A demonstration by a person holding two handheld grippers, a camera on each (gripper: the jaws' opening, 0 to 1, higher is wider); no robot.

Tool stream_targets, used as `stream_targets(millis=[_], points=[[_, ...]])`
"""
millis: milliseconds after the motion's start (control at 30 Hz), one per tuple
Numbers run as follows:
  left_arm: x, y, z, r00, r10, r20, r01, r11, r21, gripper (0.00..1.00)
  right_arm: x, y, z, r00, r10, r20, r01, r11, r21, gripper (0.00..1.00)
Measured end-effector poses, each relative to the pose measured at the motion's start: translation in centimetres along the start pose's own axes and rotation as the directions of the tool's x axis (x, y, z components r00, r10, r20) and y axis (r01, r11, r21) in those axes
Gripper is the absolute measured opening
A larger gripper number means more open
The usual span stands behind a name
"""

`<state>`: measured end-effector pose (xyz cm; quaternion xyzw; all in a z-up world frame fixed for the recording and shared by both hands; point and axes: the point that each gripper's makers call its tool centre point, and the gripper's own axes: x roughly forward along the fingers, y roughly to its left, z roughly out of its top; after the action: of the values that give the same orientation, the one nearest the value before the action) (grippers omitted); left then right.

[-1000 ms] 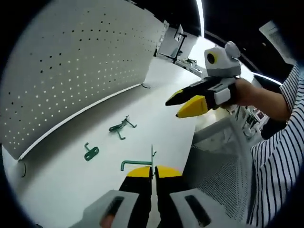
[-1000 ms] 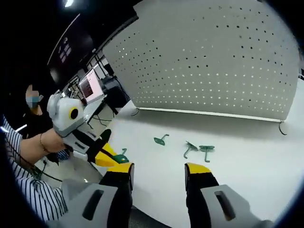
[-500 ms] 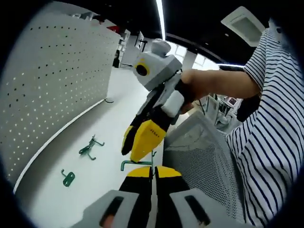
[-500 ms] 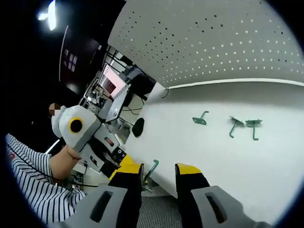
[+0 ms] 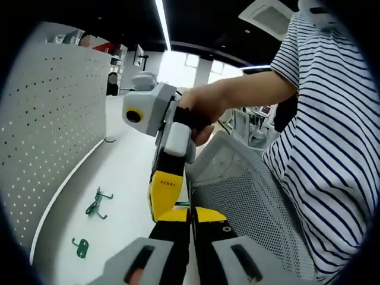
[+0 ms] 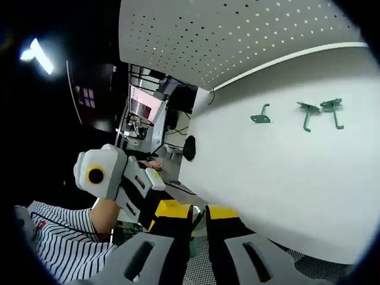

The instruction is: Insert the hook assembly into the mounting plate slot until the hook locks in place.

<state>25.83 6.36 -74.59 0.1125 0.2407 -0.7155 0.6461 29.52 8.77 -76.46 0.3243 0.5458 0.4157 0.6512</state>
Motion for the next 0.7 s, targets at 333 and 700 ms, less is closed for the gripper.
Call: stream_targets(millis=[333,700], points=[[-0.2,1.5,0.0,0.997,0.071,0.015,-0.069,0.992,-0.11,0.05,-0.5,0.9,1.4,0.992,0.048,0.119,-0.053,0.998,0.041,0.0],[-2.2,7.6,1.0,0.914,0.397,0.082,-0.287,0.777,-0.56,0.54,-2.9,0.7,6.5,0.882,-0.135,0.451,0.247,0.948,-0.199,0.0]])
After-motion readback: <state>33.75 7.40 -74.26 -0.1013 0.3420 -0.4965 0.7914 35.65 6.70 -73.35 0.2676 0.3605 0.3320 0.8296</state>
